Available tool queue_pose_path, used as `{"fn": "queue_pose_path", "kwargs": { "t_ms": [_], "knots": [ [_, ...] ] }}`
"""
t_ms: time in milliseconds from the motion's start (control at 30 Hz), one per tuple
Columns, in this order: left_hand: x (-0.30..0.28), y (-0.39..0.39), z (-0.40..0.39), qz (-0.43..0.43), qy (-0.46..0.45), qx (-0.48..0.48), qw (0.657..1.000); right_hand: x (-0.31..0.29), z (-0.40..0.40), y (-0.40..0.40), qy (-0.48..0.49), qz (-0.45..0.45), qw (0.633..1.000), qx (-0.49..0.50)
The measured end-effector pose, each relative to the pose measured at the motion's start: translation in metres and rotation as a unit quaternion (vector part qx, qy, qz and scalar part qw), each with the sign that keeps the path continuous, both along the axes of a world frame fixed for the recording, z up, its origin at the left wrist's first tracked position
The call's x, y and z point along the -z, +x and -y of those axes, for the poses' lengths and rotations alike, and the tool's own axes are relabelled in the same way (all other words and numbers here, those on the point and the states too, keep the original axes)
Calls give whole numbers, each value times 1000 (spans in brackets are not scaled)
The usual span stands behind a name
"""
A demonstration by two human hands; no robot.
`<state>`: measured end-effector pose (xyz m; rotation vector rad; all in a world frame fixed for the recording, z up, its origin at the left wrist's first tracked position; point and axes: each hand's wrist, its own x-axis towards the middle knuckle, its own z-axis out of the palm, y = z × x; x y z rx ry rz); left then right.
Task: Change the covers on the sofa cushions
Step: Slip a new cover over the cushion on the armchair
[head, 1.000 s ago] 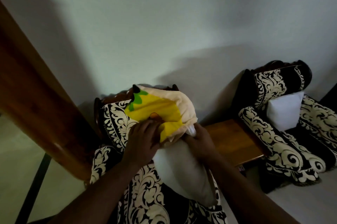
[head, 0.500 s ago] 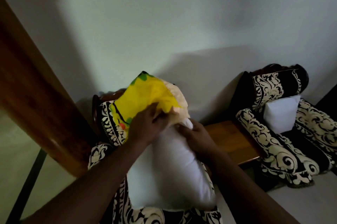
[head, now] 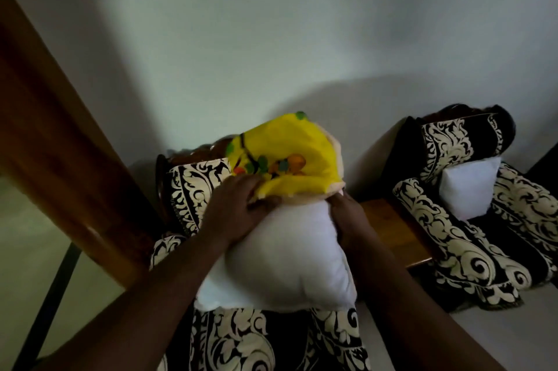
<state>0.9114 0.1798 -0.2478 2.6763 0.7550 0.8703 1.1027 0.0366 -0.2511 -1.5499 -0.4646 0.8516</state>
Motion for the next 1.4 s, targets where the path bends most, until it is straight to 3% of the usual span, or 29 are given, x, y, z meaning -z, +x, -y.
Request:
{"fn": "queue_pose_path", "kwargs": {
  "t_ms": [100, 200, 267, 367, 433, 500, 567, 633, 667, 767, 800, 900, 967, 1067, 1167, 1233, 1333, 1400],
  "knots": [
    [20, -10, -22, -71, -116, -40, 990, -17, 4, 13, 20, 54, 997, 43],
    [35, -6, 18, -5, -271, 16, 962, -19, 4, 28, 19, 144, 985, 95],
    [44, -9, 51, 33, -317, 72, 945, -21, 9, 35, 71, 80, 977, 187],
    [40, -14, 66, 27, -312, 79, 946, -6, 12, 34, 80, 62, 980, 173],
    [30, -12, 53, -15, -293, 50, 955, 4, 4, 32, 62, 1, 989, 131],
    [23, -2, 41, -28, -268, 26, 963, 7, 3, 31, -2, 5, 998, 67],
    [20, 9, 35, 45, -285, -20, 957, -5, 11, 17, 82, 9, 996, 35],
    [18, 21, 34, 159, -314, -83, 932, -5, 17, 12, 153, -83, 983, 66],
    [17, 28, 33, 205, -316, -114, 919, -6, 19, 5, 159, -102, 981, 35],
    [22, 42, 28, 268, -265, -155, 913, 21, 23, -26, 85, 36, 996, 8],
    [27, 46, 27, 262, -257, -156, 917, 29, 24, -37, 72, 19, 997, 15],
    [42, 50, 32, 247, -268, -147, 920, 62, 27, -55, -13, -150, 987, 47],
    [41, 50, 37, 259, -267, -135, 918, 71, 28, -56, -75, -171, 980, 75],
    [32, 42, 38, 204, -265, -97, 937, 68, 24, -49, -14, -134, 974, 184],
    [56, 11, 27, 48, -220, -151, 962, 50, 18, -28, 56, -133, 962, 230],
    [85, -12, 21, -30, -250, -191, 949, 40, 16, -16, 83, -155, 954, 244],
    [99, -12, 22, 6, -342, -188, 921, 34, 16, -5, 67, -200, 945, 250],
    [89, 2, 24, 76, -331, -202, 919, 34, 17, -10, 17, -225, 955, 193]
  ]
}}
